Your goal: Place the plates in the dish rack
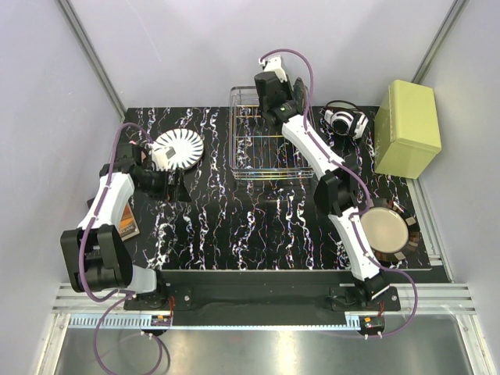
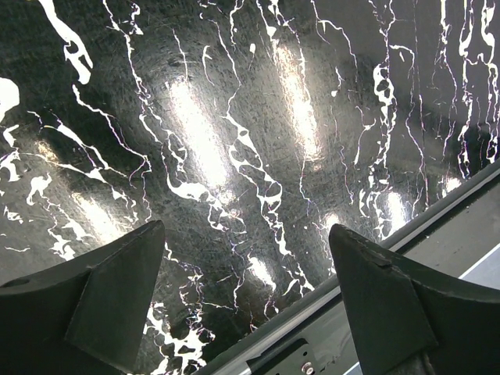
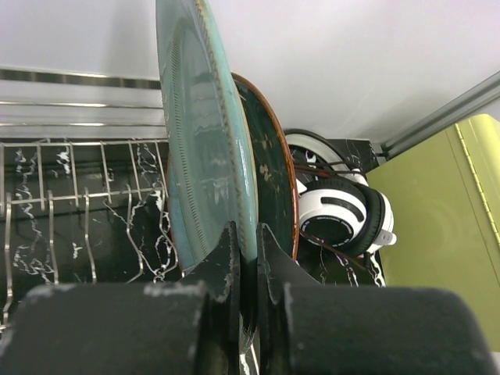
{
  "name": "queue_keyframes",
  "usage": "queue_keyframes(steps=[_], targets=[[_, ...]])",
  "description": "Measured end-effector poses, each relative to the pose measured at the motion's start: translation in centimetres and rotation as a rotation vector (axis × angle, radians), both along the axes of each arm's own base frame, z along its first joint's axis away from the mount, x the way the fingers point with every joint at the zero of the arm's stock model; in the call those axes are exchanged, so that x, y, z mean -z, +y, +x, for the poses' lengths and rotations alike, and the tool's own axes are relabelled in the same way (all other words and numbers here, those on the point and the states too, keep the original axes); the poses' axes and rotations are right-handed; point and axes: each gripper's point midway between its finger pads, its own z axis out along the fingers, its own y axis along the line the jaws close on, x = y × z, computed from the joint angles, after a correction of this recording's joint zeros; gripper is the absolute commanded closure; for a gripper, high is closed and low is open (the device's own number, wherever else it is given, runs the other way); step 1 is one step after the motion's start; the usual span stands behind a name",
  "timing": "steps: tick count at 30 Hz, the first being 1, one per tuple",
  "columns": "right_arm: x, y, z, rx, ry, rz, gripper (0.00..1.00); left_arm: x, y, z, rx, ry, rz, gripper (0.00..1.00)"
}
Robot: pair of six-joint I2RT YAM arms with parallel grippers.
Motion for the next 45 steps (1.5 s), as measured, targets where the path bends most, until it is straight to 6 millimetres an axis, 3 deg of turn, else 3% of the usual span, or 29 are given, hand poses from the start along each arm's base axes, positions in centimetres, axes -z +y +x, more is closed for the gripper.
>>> queue_keyframes(steps=[2, 3, 16, 22, 23, 24, 26, 27, 29, 34, 39, 42, 45], targets=[[0.5, -0.3, 0.1, 0.003, 0.010, -0.006, 1.00, 0.1, 0.0, 0.1, -0.003, 0.003, -0.002, 0.08], [0.7, -0.4, 0.1, 0.005, 0.014, -0.008, 1.00, 0.1, 0.0, 0.1, -0.003, 0.004, -0.002, 0.01], [2.4, -0.3, 0.3, 0.000, 0.042, 0.005, 1.00, 0.8, 0.4, 0.2, -0.025, 0.032, 0.016, 0.01], [5.5, 0.2, 0.6, 0.006, 0.078, 0.019, 1.00, 1.0, 0.9, 0.4, -0.046, 0.033, 0.044, 0.01], [6.3, 0.2, 0.7, 0.011, 0.089, 0.012, 0.97, 1.0, 0.9, 0.4, -0.048, 0.032, 0.048, 0.01], [6.3, 0.3, 0.7, 0.020, 0.081, 0.013, 0.78, 1.0, 1.0, 0.4, -0.050, 0.031, 0.051, 0.01], [6.3, 0.5, 0.7, 0.026, 0.074, 0.016, 0.63, 1.0, 1.1, 0.3, -0.052, 0.027, 0.056, 0.01], [6.3, 0.5, 0.7, 0.028, 0.069, 0.020, 0.49, 0.9, 1.1, 0.2, -0.053, 0.027, 0.058, 0.01], [6.2, 0.5, 1.0, 0.034, 0.056, 0.034, 0.41, 0.9, 1.1, -0.1, -0.054, 0.025, 0.060, 0.01], [6.1, 0.5, 1.1, 0.035, 0.046, 0.043, 0.32, 0.7, 1.4, 0.0, -0.066, 0.009, 0.083, 0.01], [5.8, 0.5, 0.6, 0.030, 0.056, 0.031, 0.30, 0.8, 3.8, 1.4, -0.146, -0.021, 0.201, 0.01], [4.6, 0.4, -0.3, 0.022, 0.063, 0.018, 0.30, -0.6, 4.8, 3.6, -0.177, -0.061, 0.231, 0.01], [1.7, 0.4, -1.3, 0.009, 0.036, 0.024, 0.30, -2.9, 5.5, 7.5, -0.194, -0.125, 0.231, 0.01]])
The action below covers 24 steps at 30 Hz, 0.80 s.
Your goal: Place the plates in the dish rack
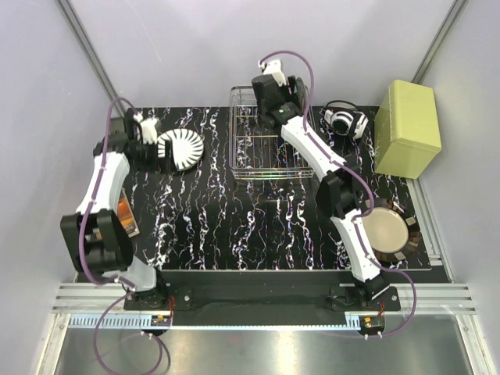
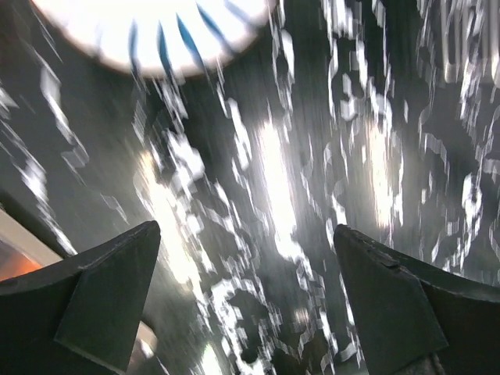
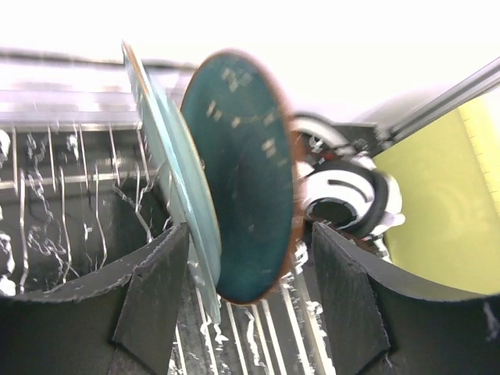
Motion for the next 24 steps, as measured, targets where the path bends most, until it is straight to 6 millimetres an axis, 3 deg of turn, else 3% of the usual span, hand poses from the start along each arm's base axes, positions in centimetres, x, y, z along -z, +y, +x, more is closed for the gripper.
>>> queue_keyframes(steps=[3, 6, 8, 16, 18, 22, 24], targets=[[-3.3, -0.3, -0.7, 0.013, -0.054, 0.006, 0.30, -1.1, 0.2, 2.8, -0.004, -0.044, -0.009, 0.01], [-5.9, -1.0, -1.2, 0.037, -0.105, 0.009, 0.30, -0.7, 0.0, 2.9, -0.005, -0.025, -0.027, 0.01], [-6.6, -1.4, -1.3, 0.052, -0.124, 0.005, 0.30, -0.5, -0.1, 2.6, -0.005, -0.010, -0.032, 0.01], [-6.7, -3.1, -0.8, 0.084, -0.121, -0.031, 0.32, 0.1, -0.2, 1.4, -0.005, 0.010, -0.034, 0.01], [-6.7, -3.1, -0.6, 0.075, -0.122, -0.027, 0.39, 0.1, -0.3, 0.9, -0.005, 0.009, -0.033, 0.01], [-6.1, -0.4, 0.1, -0.071, -0.093, -0.003, 0.38, 0.0, -0.4, 0.0, -0.006, 0.008, -0.034, 0.01], [-5.2, 2.4, 0.0, -0.215, -0.041, 0.020, 0.62, 0.1, -0.5, -0.3, -0.006, 0.013, -0.037, 0.01]])
